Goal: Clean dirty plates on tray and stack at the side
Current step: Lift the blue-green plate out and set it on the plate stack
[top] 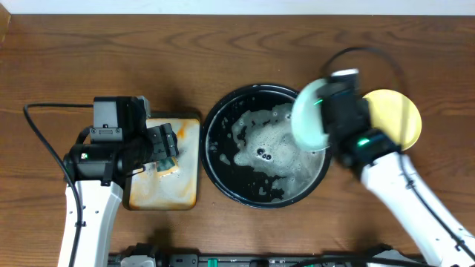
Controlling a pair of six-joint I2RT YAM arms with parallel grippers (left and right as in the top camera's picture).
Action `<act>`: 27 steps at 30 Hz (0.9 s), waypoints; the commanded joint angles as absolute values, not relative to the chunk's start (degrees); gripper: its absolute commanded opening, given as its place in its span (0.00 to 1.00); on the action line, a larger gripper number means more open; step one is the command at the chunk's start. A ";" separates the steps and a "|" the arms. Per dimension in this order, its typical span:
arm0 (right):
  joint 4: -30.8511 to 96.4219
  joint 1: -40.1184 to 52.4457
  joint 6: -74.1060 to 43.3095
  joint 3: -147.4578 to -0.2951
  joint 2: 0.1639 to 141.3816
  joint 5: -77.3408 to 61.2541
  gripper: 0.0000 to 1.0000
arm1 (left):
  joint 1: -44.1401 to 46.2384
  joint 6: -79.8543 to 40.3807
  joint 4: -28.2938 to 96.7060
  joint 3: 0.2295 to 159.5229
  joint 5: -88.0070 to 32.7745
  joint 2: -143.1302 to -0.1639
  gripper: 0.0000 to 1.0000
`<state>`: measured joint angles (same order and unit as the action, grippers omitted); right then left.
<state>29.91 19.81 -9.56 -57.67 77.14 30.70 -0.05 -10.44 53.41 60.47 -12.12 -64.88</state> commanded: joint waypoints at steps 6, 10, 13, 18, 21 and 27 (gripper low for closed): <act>30.92 -7.88 -15.86 -58.19 76.16 5.52 0.01 | -0.36 -9.87 53.49 61.84 -12.43 -64.99 0.84; 31.66 -17.45 -15.73 -58.17 77.93 5.32 0.01 | -0.36 -9.87 53.49 61.84 -12.43 -64.99 0.84; 31.51 -21.34 -15.84 -58.17 80.62 3.11 0.01 | -0.36 -9.87 53.49 61.84 -12.40 -64.99 0.84; 30.11 -22.46 -15.81 -58.17 85.73 2.63 0.03 | -0.36 -9.87 53.49 61.82 -12.43 -64.99 0.84; 29.93 -22.41 -15.81 -58.17 86.67 -2.13 0.28 | -0.36 -9.87 53.49 61.82 -12.40 -64.99 0.84; 29.54 -21.28 -15.79 -58.19 80.90 -10.50 0.39 | -0.36 -9.87 53.49 61.84 -12.43 -64.99 0.84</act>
<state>29.58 -22.15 -15.51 -57.67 85.27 -4.29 -0.05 -10.44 53.41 60.47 -12.10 -64.88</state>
